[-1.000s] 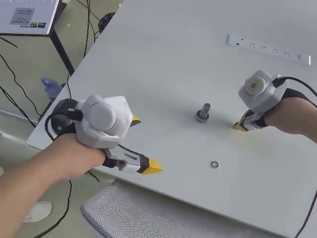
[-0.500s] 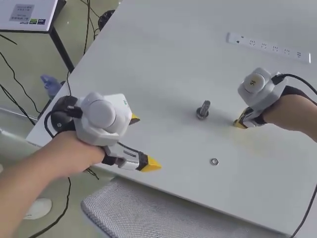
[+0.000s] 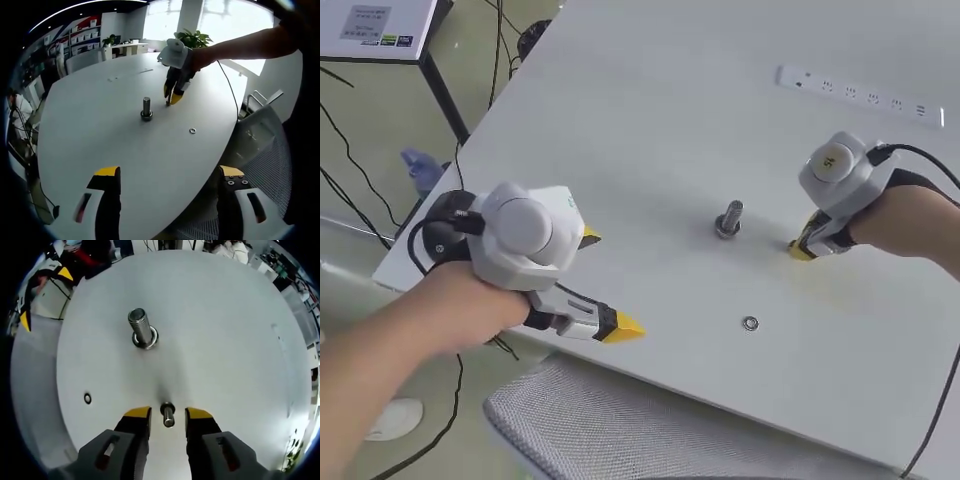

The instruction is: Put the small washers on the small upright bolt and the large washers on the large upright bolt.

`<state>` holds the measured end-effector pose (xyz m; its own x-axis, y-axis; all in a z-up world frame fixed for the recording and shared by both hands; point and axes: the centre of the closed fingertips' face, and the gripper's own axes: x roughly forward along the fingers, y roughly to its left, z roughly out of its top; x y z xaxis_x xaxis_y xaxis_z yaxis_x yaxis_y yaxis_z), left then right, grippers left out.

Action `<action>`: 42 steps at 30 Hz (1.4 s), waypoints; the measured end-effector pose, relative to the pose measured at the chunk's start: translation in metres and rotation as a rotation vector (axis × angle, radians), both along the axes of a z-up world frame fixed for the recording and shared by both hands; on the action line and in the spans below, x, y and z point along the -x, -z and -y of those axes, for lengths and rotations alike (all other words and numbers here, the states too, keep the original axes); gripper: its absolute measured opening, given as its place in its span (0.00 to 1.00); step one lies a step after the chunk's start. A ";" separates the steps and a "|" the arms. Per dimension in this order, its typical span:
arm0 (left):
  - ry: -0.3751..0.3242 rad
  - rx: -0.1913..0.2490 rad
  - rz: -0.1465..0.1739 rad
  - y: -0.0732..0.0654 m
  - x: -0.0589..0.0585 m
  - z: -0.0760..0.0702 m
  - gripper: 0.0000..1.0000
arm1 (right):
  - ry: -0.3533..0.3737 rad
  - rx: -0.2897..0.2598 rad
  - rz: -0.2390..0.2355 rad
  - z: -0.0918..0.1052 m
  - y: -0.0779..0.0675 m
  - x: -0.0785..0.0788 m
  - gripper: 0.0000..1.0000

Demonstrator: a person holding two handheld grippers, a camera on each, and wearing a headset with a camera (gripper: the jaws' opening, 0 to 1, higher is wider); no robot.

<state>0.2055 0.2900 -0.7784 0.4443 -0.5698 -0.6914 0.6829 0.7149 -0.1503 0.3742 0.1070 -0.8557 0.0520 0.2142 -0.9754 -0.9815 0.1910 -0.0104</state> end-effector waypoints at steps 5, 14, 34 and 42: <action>0.002 0.001 0.005 -0.002 0.000 0.001 0.79 | -0.006 0.002 0.002 -0.001 -0.004 0.000 0.29; -0.004 0.005 0.030 -0.008 -0.003 0.001 0.81 | -0.012 -0.007 0.014 -0.004 -0.022 -0.001 0.30; 0.008 -0.014 0.066 -0.011 -0.002 -0.001 0.90 | 0.008 -0.034 0.028 -0.004 -0.058 0.021 0.32; 0.006 -0.011 0.073 -0.011 0.000 -0.007 0.93 | 0.012 -0.069 0.068 -0.004 -0.074 0.030 0.32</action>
<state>0.2055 0.2973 -0.7674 0.4900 -0.5655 -0.6634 0.6963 0.7118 -0.0925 0.3440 0.1110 -0.7822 0.1204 0.2793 -0.9526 -0.9767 0.2053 -0.0632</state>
